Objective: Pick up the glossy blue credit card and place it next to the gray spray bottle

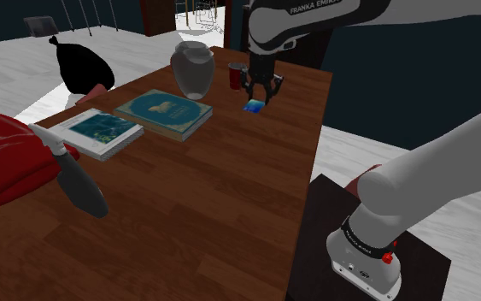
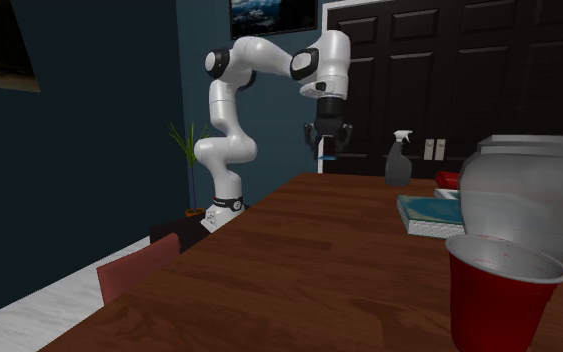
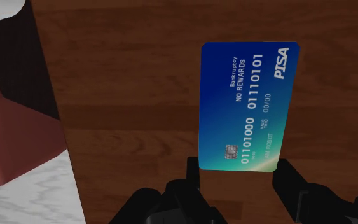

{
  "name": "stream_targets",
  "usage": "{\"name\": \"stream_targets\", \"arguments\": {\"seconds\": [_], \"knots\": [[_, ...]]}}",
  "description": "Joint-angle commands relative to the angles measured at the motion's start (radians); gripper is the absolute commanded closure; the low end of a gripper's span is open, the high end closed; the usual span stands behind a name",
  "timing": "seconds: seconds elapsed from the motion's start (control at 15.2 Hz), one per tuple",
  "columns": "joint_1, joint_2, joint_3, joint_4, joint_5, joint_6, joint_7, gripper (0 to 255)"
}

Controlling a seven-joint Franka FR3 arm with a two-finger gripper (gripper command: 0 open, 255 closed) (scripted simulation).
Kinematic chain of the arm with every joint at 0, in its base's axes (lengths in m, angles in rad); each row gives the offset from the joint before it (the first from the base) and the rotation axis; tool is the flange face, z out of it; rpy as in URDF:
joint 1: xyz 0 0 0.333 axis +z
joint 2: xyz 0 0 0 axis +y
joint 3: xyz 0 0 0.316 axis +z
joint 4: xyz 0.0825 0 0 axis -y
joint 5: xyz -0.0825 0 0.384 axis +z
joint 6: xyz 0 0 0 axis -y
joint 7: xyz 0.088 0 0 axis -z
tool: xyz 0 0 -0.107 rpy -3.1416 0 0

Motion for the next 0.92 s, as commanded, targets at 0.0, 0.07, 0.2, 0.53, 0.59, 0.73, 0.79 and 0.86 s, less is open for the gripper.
{"name": "stream_targets", "arguments": {"seconds": [0.0,0.07,0.2,0.53,0.59,0.73,0.79,0.86], "knots": [[0.0,-0.005,-0.003,0.025,0.002,-0.03,-0.005,255],[0.0,-0.007,-0.005,0.037,0.002,-0.044,-0.007,255],[-0.001,-0.01,-0.007,0.061,0.003,-0.07,-0.01,255],[-0.003,-0.014,-0.013,0.125,0.003,-0.137,-0.018,255],[-0.003,-0.014,-0.014,0.138,0.003,-0.15,-0.02,255],[-0.005,-0.013,-0.016,0.166,0.002,-0.177,-0.022,255],[-0.005,-0.012,-0.016,0.18,0.002,-0.19,-0.023,255],[-0.006,-0.011,-0.017,0.194,0.001,-0.204,-0.025,255]]}}
